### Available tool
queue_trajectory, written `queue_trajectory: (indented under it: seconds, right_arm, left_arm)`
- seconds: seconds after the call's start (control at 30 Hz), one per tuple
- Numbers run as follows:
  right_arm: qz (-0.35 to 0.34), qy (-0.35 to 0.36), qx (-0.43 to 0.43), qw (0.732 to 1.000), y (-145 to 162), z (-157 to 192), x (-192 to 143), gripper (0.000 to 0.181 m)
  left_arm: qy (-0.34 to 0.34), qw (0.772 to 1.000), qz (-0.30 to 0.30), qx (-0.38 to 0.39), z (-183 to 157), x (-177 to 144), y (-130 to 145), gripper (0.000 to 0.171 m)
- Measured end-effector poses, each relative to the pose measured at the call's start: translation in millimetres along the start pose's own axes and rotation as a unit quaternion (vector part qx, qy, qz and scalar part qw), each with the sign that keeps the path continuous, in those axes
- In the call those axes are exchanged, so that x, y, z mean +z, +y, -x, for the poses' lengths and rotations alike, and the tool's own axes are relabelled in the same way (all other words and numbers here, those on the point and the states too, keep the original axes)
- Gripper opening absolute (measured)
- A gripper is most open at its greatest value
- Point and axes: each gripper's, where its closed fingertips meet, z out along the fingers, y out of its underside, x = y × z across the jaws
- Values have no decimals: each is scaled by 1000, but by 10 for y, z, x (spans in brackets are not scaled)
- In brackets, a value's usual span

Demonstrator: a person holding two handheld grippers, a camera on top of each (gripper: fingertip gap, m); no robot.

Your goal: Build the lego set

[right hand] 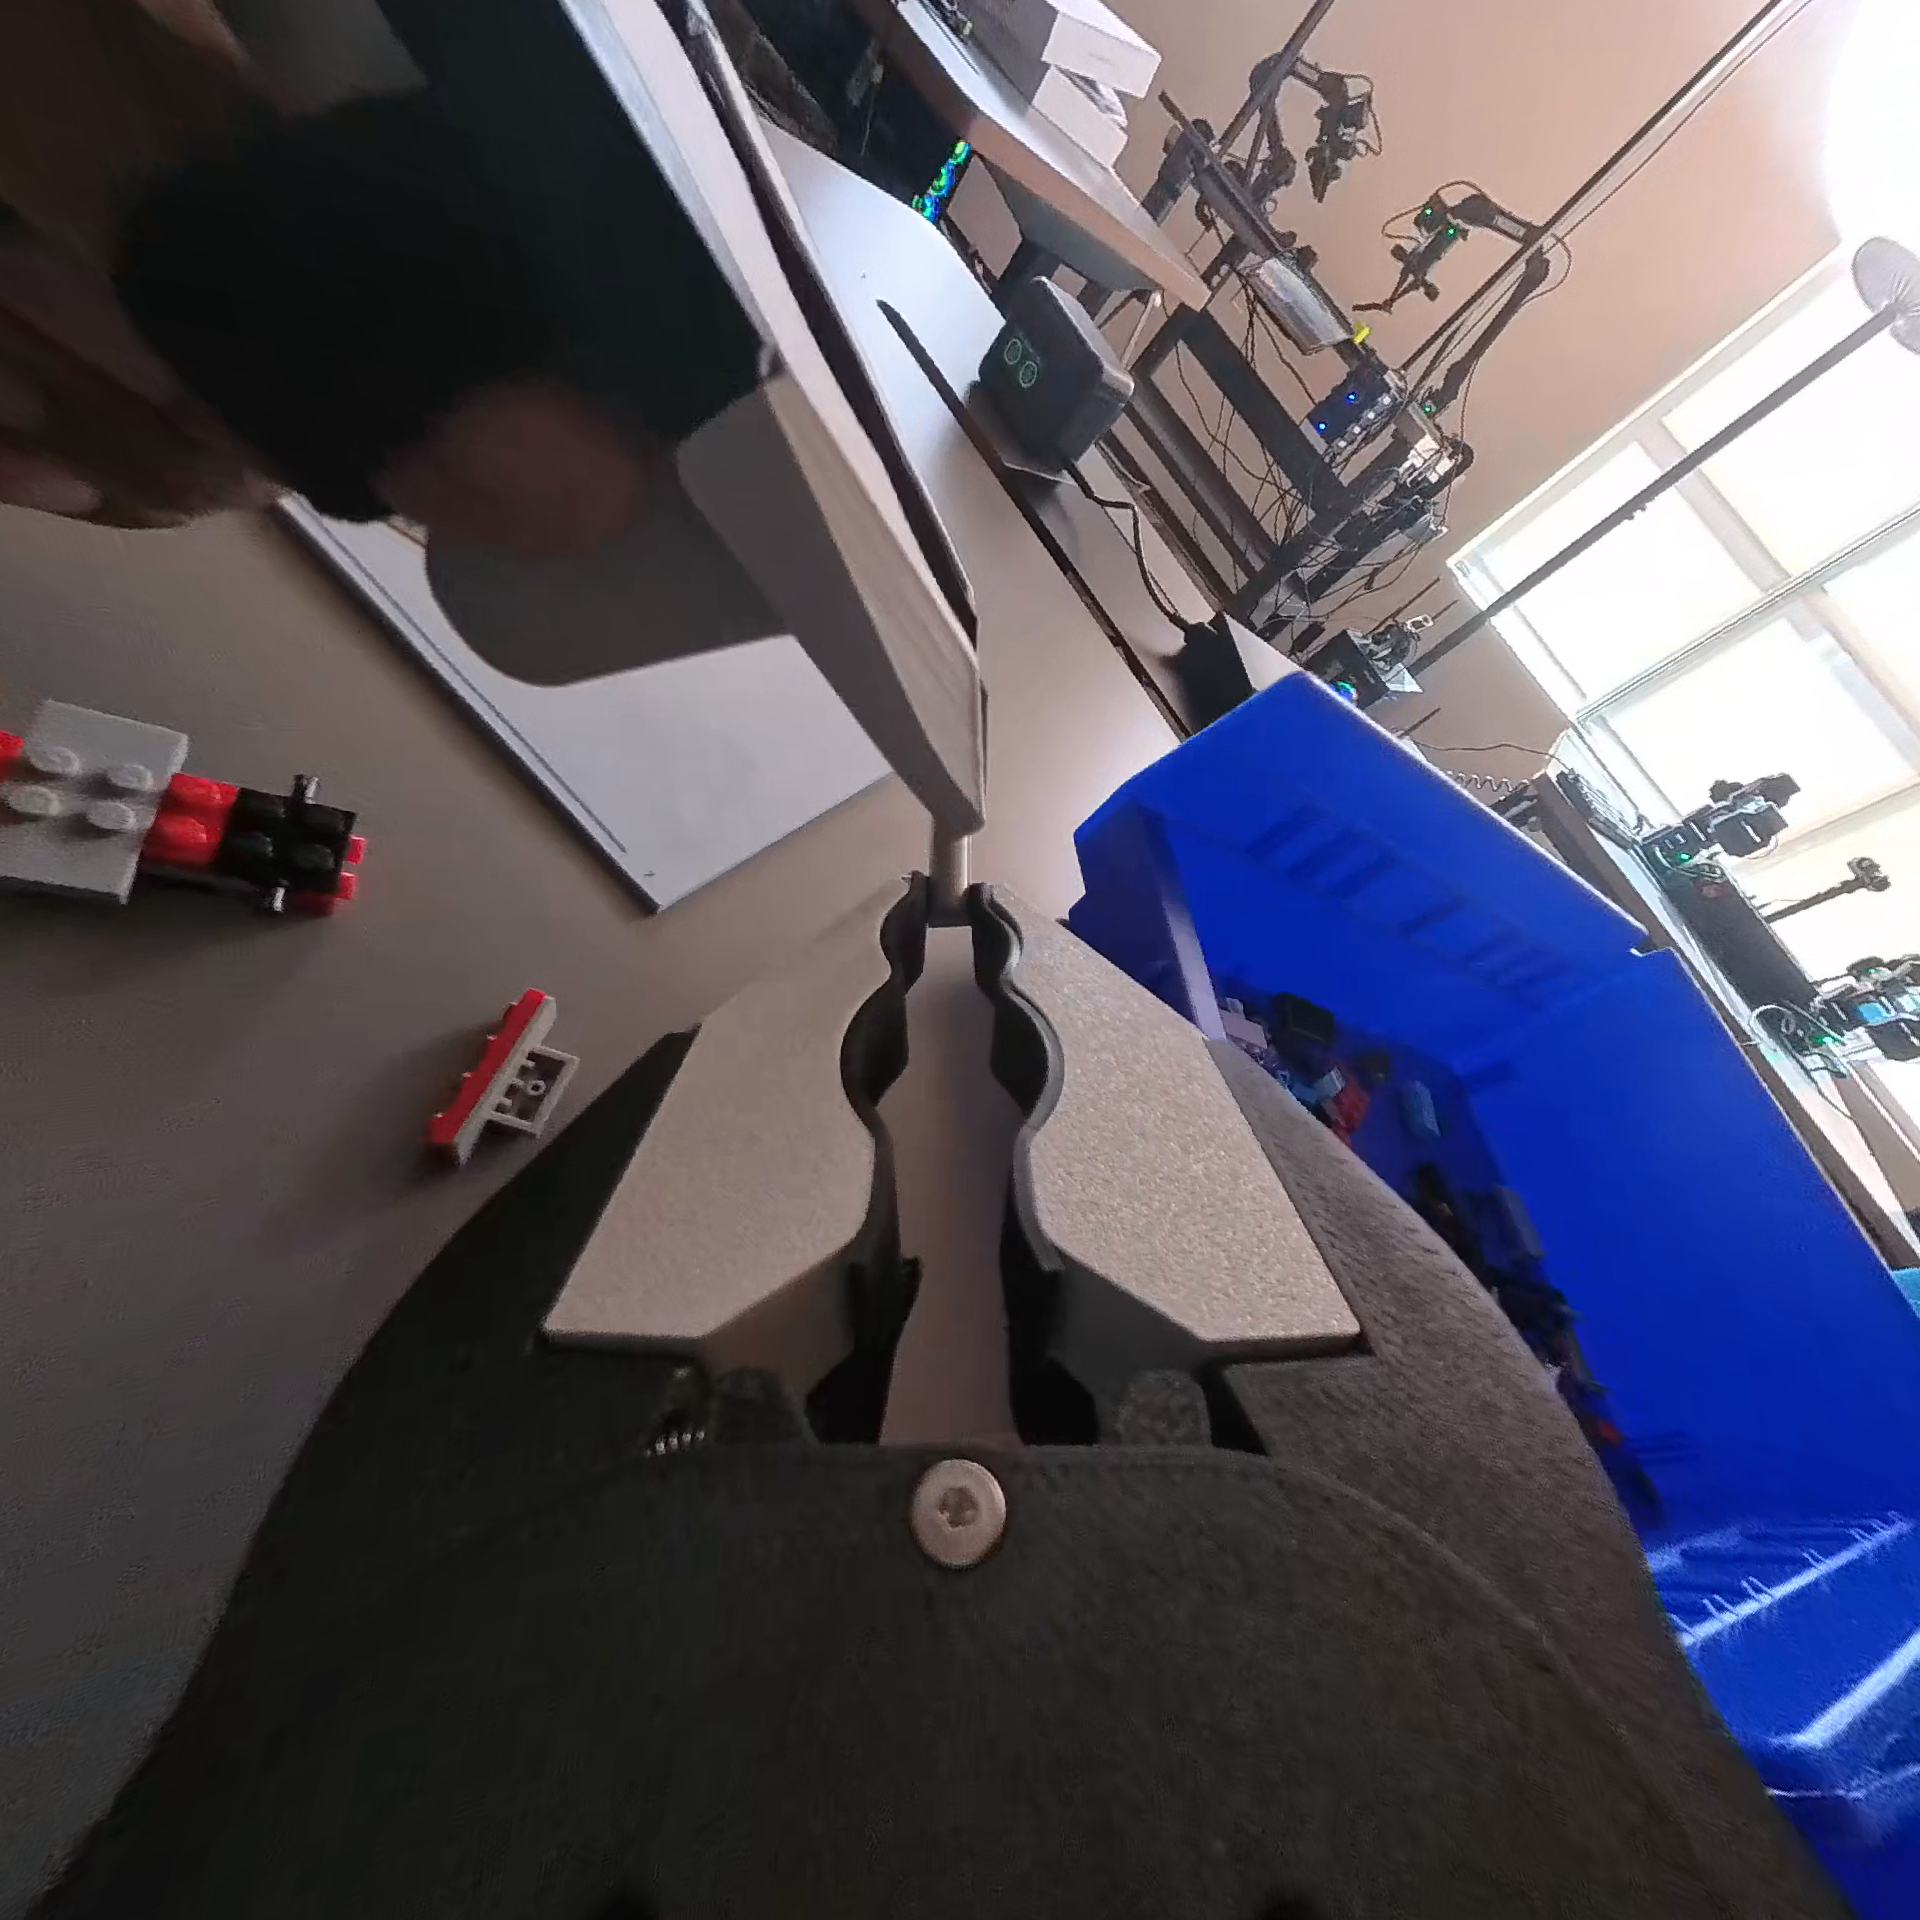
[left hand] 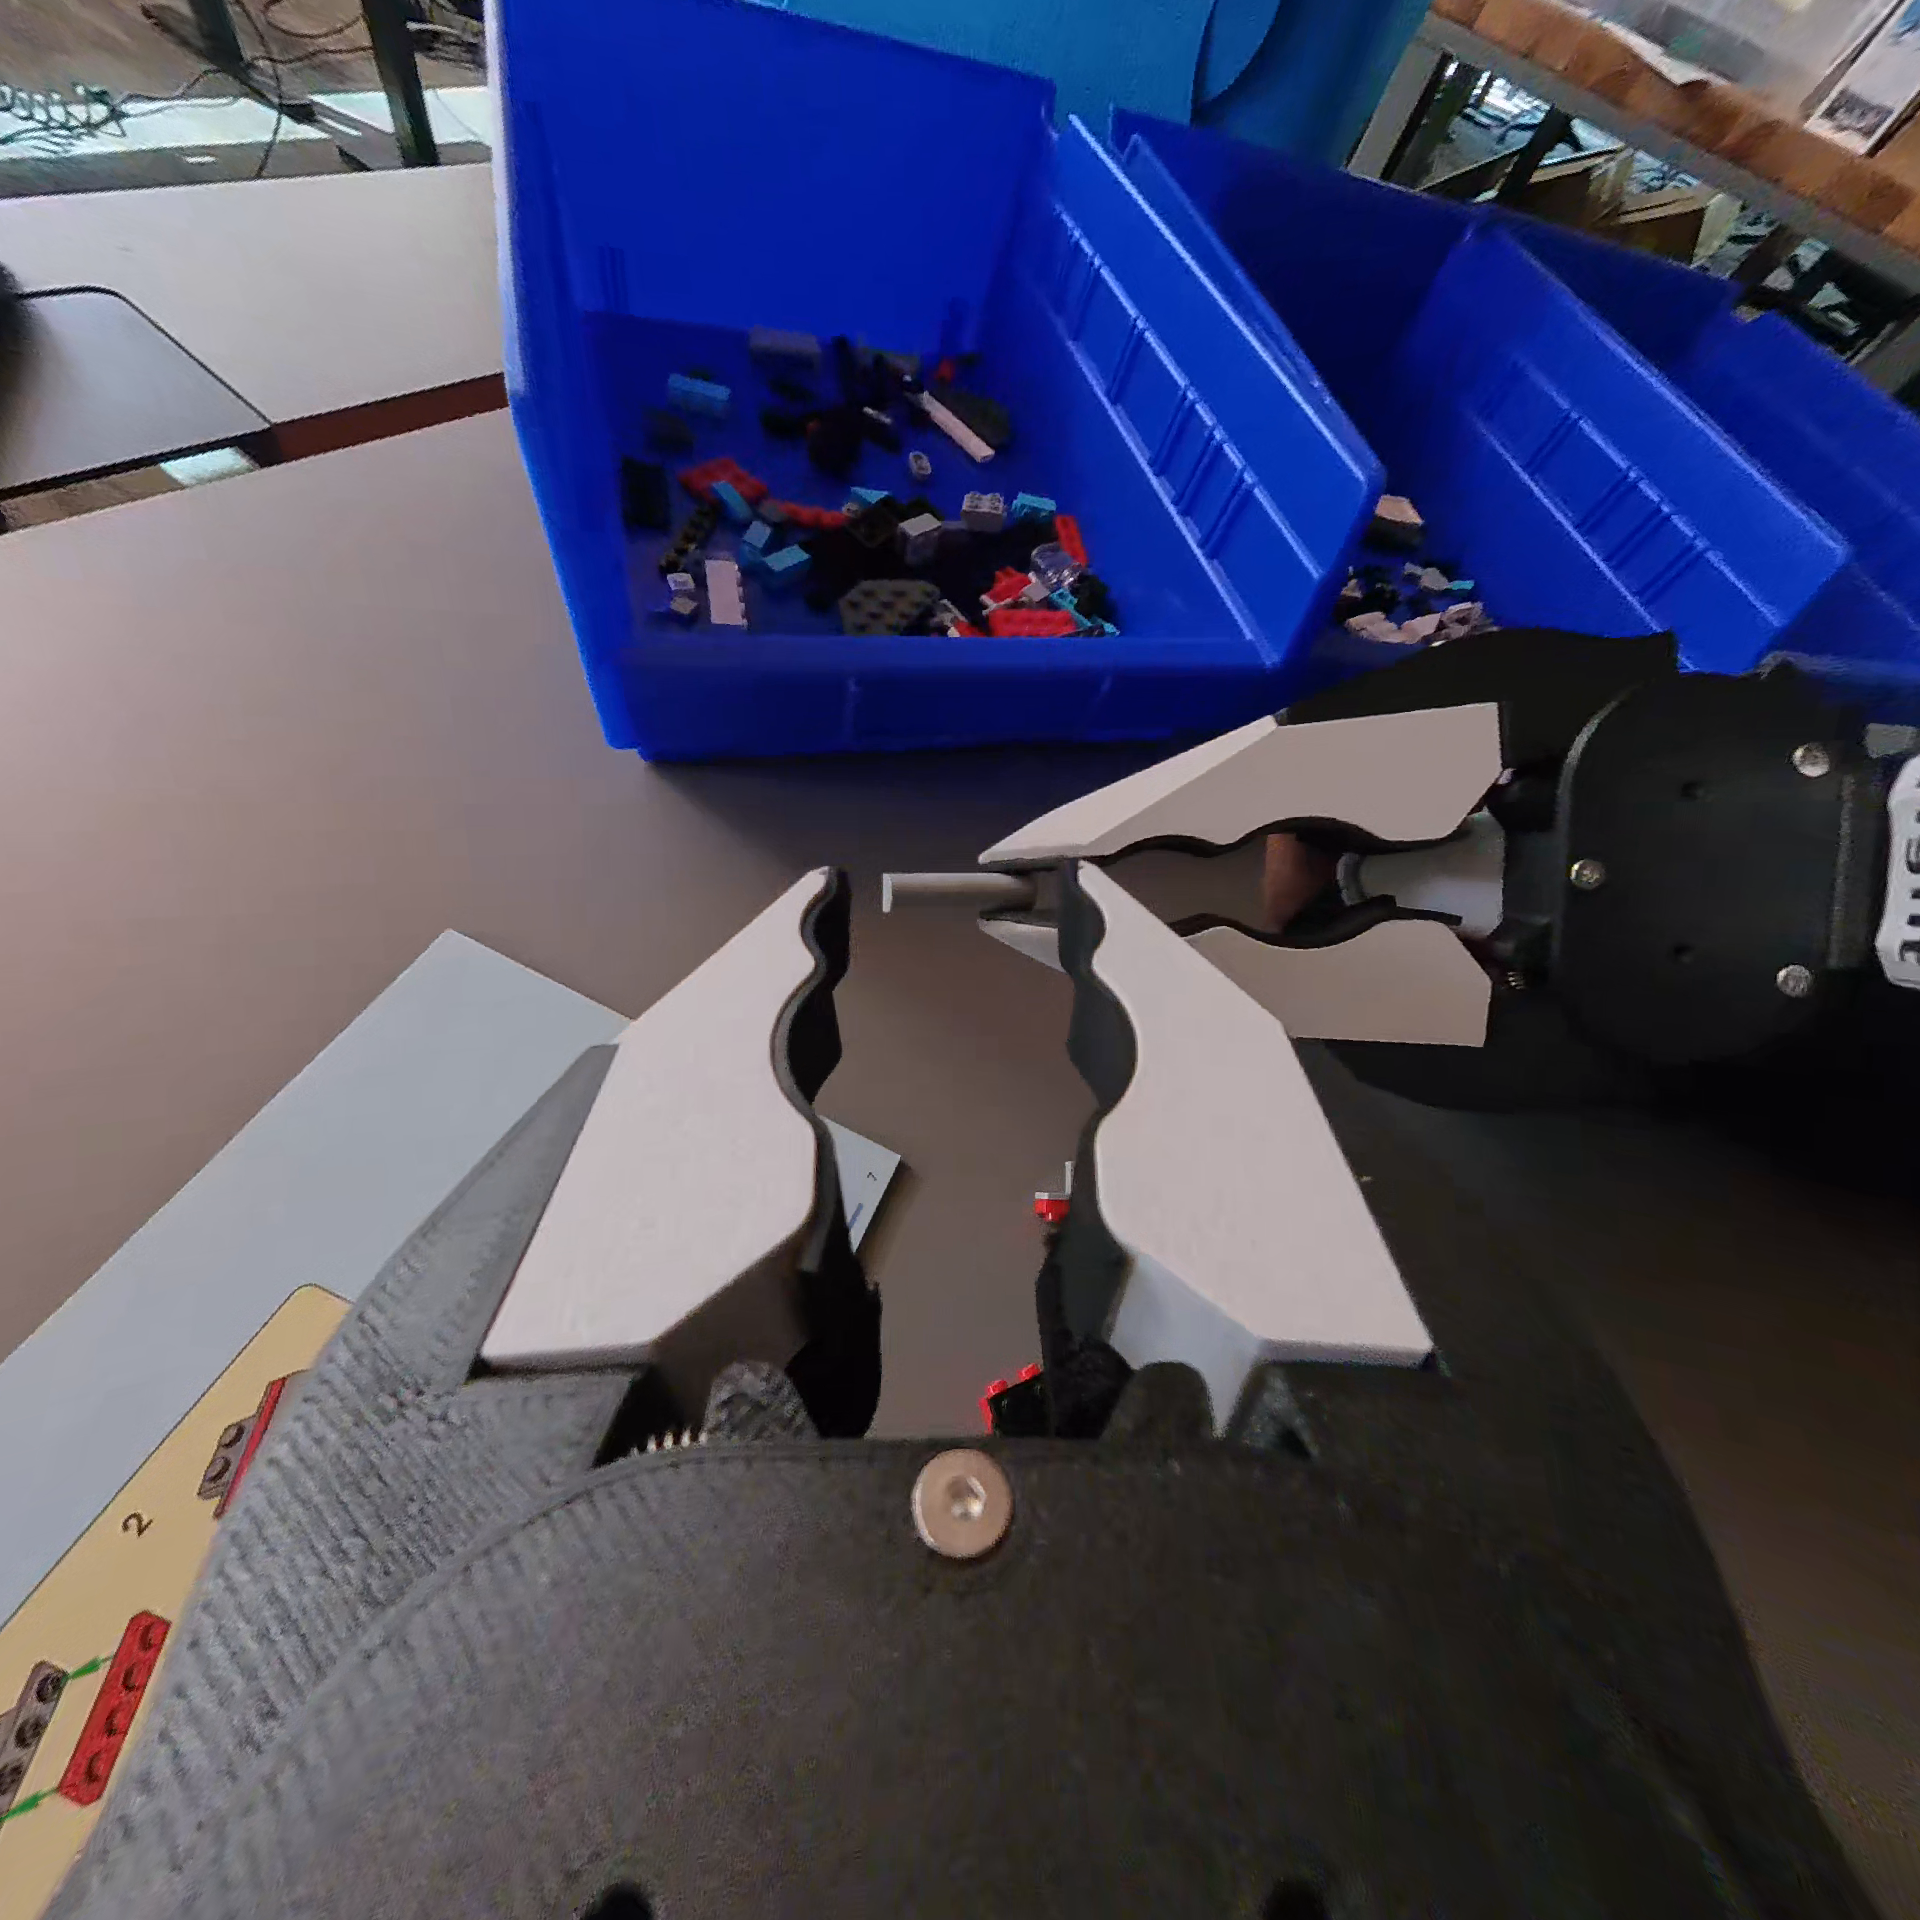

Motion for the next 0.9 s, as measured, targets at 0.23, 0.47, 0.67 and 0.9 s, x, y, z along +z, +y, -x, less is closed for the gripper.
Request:
queue_trajectory:
  seconds: [0.23, 0.47, 0.67, 0.9]
  right_arm:
    - [4, 11, -32, 999, -18, 27, 14, 10]
    - [-14, 20, -38, 999, -77, 3, -15, 10]
    - [-24, 14, -35, 999, -102, 17, -29, 10]
    - [-38, 11, -37, 999, -136, 14, -53, 10]
  left_arm:
    - [-26, 999, 16, -8, 23, 33, 70, 45]
    - [-8, 999, 16, -27, 43, 8, 64, 43]
    - [-4, 1000, 14, 8, -15, -8, 27, 39]
    - [-11, 1000, 8, 28, -33, -4, 20, 26]
